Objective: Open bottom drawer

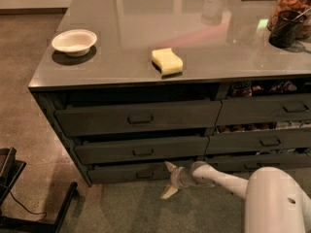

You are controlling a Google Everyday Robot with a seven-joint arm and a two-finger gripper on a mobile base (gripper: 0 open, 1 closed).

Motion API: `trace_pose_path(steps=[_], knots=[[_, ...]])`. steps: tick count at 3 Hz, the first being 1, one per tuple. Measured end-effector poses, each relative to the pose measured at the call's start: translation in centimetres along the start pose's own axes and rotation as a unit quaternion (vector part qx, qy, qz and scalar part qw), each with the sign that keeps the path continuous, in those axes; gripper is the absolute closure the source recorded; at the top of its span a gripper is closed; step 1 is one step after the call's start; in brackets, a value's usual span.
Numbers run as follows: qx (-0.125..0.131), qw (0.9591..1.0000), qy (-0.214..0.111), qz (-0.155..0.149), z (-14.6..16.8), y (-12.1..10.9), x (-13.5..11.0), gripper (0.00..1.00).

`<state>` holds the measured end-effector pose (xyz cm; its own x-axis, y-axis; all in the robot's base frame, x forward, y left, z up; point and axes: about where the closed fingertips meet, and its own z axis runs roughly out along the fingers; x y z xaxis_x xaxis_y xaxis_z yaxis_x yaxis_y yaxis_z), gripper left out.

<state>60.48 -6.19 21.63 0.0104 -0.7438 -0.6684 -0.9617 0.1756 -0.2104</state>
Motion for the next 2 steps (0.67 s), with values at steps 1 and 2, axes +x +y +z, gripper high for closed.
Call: trace_pose_path(steps=[1,2], knots=[[0.003,1.0000,-0.001,-0.003,0.55,-0.78,0.11,0.01],[0.001,1.0000,-0.001,-0.006,1.41,-1.49,0.22,0.00]])
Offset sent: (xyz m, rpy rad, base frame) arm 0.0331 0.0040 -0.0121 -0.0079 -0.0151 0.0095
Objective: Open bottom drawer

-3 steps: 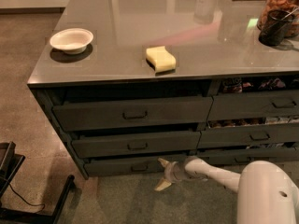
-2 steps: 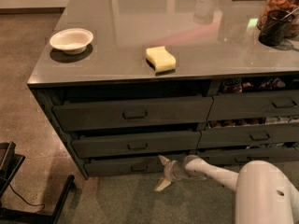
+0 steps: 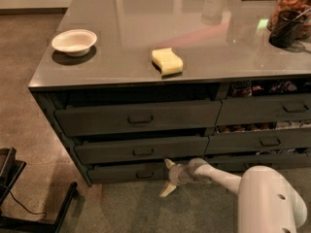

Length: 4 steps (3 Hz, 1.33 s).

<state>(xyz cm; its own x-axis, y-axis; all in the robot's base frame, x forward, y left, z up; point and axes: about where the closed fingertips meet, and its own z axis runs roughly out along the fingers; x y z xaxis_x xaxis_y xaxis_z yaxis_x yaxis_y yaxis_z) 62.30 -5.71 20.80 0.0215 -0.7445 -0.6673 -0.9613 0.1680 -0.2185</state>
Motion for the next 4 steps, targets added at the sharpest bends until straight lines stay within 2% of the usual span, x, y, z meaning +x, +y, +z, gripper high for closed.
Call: trace_pose_path(steps=[2,3,4], knots=[[-0.013,0.9999,0.008,-0.008,2.0,-1.1,0.3,0.00],[-0.028,0.9993,0.019,-0.019,3.5,-1.5,0.3,0.00],[-0.028,0.9993,0.019,-0.019,3.5,-1.5,0.3,0.00]])
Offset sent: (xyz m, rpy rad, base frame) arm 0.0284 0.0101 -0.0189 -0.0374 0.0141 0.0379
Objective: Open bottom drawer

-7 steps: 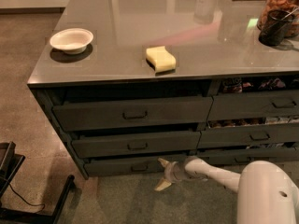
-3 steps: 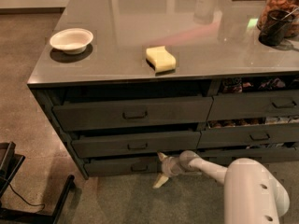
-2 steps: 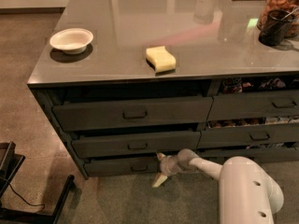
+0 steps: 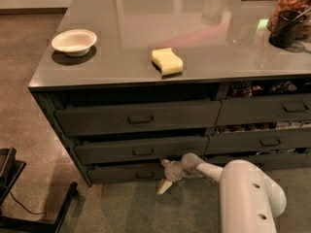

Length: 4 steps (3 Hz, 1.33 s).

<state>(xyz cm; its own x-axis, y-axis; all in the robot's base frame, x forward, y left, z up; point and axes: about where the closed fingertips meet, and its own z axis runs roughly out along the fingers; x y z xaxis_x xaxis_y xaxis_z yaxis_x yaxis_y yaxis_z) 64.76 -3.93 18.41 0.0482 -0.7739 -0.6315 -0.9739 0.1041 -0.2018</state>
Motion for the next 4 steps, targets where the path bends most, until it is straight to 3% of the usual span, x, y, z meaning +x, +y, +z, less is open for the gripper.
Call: trace_pose_path(steps=[1,4], knots=[[0.000,1.0000,0.000,0.000,0.00,0.00,0.00,0.19],[0.000,1.0000,0.000,0.000,0.01,0.01,0.00,0.89]])
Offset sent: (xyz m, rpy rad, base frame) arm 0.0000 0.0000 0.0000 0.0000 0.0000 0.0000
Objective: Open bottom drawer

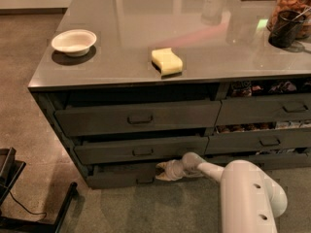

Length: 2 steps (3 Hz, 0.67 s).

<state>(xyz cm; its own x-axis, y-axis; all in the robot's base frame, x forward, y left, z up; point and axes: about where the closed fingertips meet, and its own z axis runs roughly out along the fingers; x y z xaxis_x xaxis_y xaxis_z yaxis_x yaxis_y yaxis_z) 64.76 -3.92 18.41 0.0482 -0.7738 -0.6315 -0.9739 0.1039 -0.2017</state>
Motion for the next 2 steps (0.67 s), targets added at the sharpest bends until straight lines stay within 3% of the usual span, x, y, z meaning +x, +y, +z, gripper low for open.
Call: trace_pose_path(steps=[1,2], knots=[[0.000,1.0000,0.000,0.000,0.00,0.01,0.00,1.00],[-0.002,1.0000,0.004,0.006,-0.33,0.94,-0.18,1.00]])
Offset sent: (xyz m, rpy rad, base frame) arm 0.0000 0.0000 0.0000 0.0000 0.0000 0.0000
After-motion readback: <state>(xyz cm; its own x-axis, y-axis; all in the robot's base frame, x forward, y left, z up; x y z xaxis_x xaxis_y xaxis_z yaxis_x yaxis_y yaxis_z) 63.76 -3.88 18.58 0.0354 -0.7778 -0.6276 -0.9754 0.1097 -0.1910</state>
